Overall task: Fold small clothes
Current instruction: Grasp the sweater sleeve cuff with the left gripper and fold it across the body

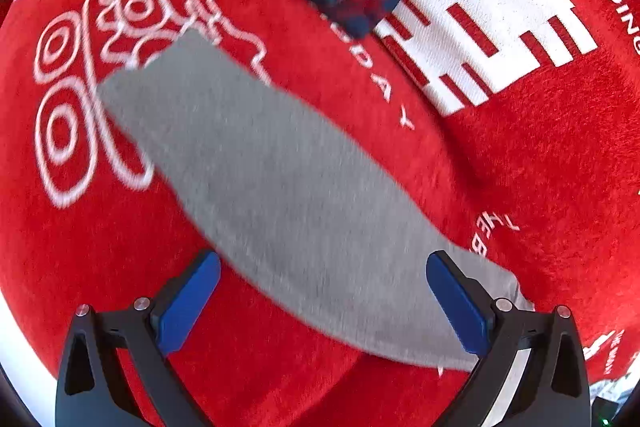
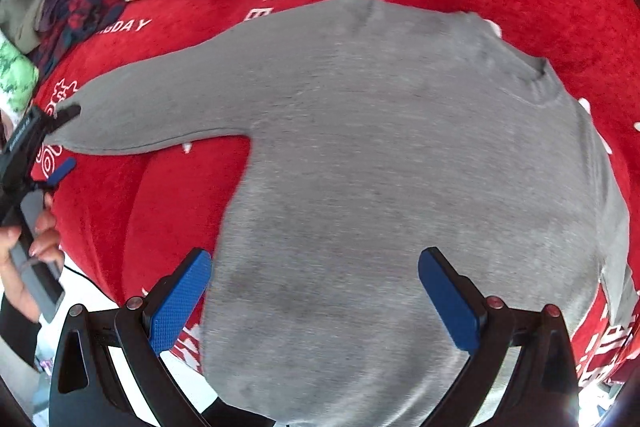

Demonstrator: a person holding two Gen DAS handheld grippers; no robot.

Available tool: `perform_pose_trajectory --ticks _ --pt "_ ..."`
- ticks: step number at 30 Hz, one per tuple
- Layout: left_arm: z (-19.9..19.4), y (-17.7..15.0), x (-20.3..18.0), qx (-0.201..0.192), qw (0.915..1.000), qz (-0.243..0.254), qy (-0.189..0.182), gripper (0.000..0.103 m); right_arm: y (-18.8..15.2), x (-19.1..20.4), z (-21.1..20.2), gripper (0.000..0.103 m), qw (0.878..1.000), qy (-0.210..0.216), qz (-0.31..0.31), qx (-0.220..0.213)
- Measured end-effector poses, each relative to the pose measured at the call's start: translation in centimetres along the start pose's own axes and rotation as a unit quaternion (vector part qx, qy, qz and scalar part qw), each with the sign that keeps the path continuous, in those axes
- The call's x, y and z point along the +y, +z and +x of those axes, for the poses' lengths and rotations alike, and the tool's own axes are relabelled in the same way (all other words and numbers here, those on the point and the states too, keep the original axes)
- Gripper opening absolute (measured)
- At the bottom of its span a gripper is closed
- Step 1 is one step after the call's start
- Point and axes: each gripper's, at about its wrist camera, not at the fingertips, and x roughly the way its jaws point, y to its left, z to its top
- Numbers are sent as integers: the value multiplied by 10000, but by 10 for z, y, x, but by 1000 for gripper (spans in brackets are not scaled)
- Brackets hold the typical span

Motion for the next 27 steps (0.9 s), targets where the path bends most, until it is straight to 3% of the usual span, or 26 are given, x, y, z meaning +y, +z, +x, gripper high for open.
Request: perform_pose_trajectory --ticks 5,7,8,9,10,12,15,19,24,27 --pt "11 18 -5 -252 9995 -180 -44 100 0 16 6 103 9998 69 -165 55" --pt "12 20 -5 -349 9989 -224 203 72 -2 19 7 103 9997 80 -216 83" --pt "12 21 -5 -377 9983 -185 408 63 -3 21 8 103 9996 87 -230 97" --pt "12 20 -5 -372 9980 -122 493 42 -4 21 8 103 9996 92 -232 108" --pt "14 21 -4 -300 9984 -65 467 13 -5 21 8 103 9996 96 -232 118" --pt "16 22 5 -142 9997 -116 160 10 -8 21 7 103 9996 110 -221 138" --pt "8 23 2 -230 9997 -1 -37 10 -11 20 6 103 9997 115 -181 131" --pt "-11 19 -35 -397 9960 558 -572 10 -15 13 2 103 9999 132 -52 68" --pt "-25 6 -112 -363 9799 1431 -1341 10 -23 -6 -5 103 9995 158 281 -58" --pt "-31 -15 -172 -234 9622 1964 -1873 10 -30 -29 -13 103 9980 148 586 -169"
